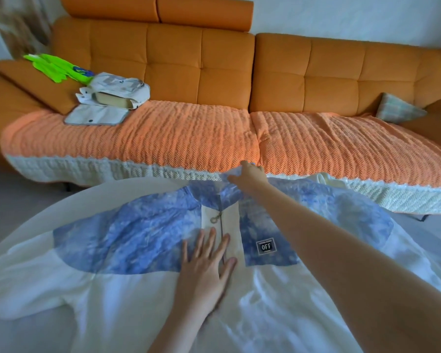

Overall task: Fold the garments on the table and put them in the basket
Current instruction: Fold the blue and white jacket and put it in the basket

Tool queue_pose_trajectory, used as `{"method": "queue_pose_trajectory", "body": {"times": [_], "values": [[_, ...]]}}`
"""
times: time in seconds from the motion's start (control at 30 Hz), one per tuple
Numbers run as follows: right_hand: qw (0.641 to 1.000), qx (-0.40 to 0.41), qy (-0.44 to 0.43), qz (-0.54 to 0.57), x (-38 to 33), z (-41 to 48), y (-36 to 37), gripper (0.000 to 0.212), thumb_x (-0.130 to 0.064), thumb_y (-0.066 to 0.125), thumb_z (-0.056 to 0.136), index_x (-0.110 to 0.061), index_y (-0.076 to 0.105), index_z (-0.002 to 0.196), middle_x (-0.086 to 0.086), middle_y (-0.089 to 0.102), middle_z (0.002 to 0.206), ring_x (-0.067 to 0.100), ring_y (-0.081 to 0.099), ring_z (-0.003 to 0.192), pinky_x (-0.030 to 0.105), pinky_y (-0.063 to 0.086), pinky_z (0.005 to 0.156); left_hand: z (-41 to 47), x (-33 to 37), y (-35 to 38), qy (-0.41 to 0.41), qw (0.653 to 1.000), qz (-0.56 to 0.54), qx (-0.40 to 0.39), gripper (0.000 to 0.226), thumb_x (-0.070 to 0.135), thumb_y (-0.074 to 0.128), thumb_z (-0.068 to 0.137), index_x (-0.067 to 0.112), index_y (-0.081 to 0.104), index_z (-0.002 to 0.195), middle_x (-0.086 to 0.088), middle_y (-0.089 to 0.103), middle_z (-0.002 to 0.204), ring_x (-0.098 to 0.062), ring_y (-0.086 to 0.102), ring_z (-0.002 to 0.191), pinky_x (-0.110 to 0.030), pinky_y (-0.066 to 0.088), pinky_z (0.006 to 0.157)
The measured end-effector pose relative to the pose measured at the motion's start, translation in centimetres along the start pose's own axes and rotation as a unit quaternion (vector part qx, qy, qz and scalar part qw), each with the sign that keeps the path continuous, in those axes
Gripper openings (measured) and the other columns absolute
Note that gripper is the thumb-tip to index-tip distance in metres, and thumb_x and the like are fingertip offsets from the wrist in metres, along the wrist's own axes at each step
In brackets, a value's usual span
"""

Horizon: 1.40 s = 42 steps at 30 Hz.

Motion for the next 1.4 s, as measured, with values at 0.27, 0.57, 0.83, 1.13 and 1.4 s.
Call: {"method": "queue_pose_trajectory", "body": {"times": [0.27, 0.57, 0.83, 1.13, 1.4], "values": [[0.968, 0.023, 0.141, 0.206, 0.0, 4.1, -1.0, 0.078, -0.049, 0.064, 0.083, 0.004, 0.034, 0.133, 0.009, 0.05, 0.092, 0.024, 0.054, 0.081, 0.033, 0.046, 0.067, -0.2, -0.2, 0.6, 0.004, 0.999, 0.007, 0.033, 0.054, 0.058, 0.013, 0.096, 0.039, 0.045, 0.135, 0.007, 0.047, 0.141, -0.018, 0.042, 0.133, -0.046, 0.018, 0.104], [0.888, -0.102, 0.2, 0.402, 0.3, 4.3, -3.2, 0.034, -0.035, 0.071, 0.081, -0.005, 0.054, 0.082, 0.007, 0.06, 0.06, 0.021, 0.058, 0.049, 0.025, 0.047, 0.042, -0.2, -0.3, 0.6, 0.009, 0.999, 0.011, 0.046, 0.052, 0.057, 0.016, 0.096, 0.038, 0.042, 0.138, 0.007, 0.043, 0.145, -0.017, 0.036, 0.136, -0.046, 0.017, 0.105], [0.834, -0.101, -0.089, 0.536, 0.2, 2.0, -6.7, 0.016, -0.011, 0.054, 0.092, -0.008, 0.06, 0.107, 0.01, 0.063, 0.105, 0.023, 0.061, 0.1, 0.039, 0.047, 0.095, -0.5, -0.1, -0.4, 0.019, 0.999, -0.041, 0.002, 0.061, 0.066, 0.006, 0.091, 0.043, 0.03, 0.142, 0.015, 0.02, 0.152, -0.011, 0.016, 0.144, -0.042, 0.003, 0.113], [0.929, -0.152, -0.295, 0.162, 6.4, -9.3, -4.4, 0.047, 0.001, 0.045, 0.067, -0.039, 0.065, 0.055, -0.014, 0.06, 0.12, -0.008, 0.031, 0.131, 0.023, 0.017, 0.114, 0.7, -4.0, -10.6, -0.228, 0.617, -0.738, 0.147, 0.019, 0.031, 0.041, 0.099, 0.019, 0.056, 0.098, -0.006, 0.063, 0.103, -0.018, 0.064, 0.086, -0.038, 0.051, 0.079], [0.949, -0.1, -0.298, 0.003, 9.1, -11.2, -3.4, 0.07, 0.019, 0.042, 0.072, -0.047, 0.055, 0.054, -0.027, 0.051, 0.127, -0.001, 0.016, 0.14, 0.03, 0.003, 0.117, 1.1, -4.5, -12.8, -0.284, 0.616, -0.728, -0.095, 0.074, 0.078, 0.055, 0.066, 0.018, 0.068, 0.107, -0.015, 0.069, 0.106, -0.031, 0.065, 0.1, -0.046, 0.051, 0.086]]}}
Point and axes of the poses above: each hand's wrist, its own z-axis towards the middle knuckle, its own y-axis out of the palm, x = y × z, the point moved 1 cm from there along z, towards the middle knuckle
